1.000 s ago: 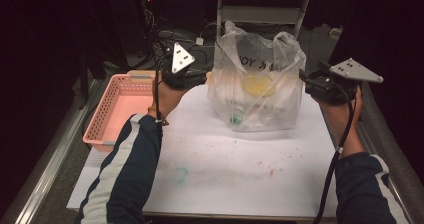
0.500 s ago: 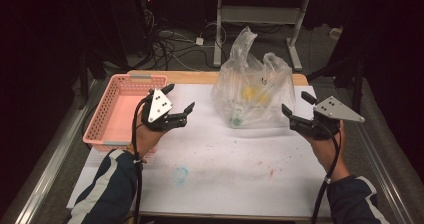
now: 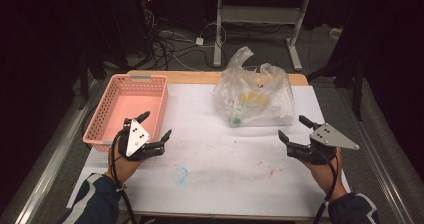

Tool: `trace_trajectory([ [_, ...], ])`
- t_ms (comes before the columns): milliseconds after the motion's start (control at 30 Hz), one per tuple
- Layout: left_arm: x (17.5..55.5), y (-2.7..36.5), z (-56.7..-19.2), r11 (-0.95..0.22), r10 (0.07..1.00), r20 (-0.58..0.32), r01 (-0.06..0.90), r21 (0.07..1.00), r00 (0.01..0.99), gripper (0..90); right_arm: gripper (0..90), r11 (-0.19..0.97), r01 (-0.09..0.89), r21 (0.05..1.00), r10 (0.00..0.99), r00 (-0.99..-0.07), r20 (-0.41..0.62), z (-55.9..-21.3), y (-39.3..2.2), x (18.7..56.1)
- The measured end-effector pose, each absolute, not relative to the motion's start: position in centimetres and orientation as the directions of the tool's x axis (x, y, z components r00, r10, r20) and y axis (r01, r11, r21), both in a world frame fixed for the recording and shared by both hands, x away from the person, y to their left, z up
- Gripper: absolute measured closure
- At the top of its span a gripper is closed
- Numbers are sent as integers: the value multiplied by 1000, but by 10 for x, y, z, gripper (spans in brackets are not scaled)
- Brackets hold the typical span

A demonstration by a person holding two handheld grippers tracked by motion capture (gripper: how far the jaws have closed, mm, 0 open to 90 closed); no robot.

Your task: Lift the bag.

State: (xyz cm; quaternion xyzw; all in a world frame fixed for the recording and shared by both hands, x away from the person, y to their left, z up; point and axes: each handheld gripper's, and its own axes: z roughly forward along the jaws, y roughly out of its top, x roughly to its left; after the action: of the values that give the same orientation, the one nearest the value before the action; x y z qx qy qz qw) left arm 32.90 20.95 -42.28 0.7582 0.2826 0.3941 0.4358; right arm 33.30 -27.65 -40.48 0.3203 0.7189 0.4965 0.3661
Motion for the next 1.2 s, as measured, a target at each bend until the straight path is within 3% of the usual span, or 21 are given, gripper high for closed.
trace_trajectory([
  [800, 295, 237, -451, -483, 771, 316, 185, 856, 553, 161, 182, 388, 145, 910, 786, -568, -244, -443, -279, 298],
  [1200, 293, 236, -451, -497, 761, 333, 170, 851, 557, 161, 179, 417, 130, 900, 766, -583, -271, -444, -272, 294],
])
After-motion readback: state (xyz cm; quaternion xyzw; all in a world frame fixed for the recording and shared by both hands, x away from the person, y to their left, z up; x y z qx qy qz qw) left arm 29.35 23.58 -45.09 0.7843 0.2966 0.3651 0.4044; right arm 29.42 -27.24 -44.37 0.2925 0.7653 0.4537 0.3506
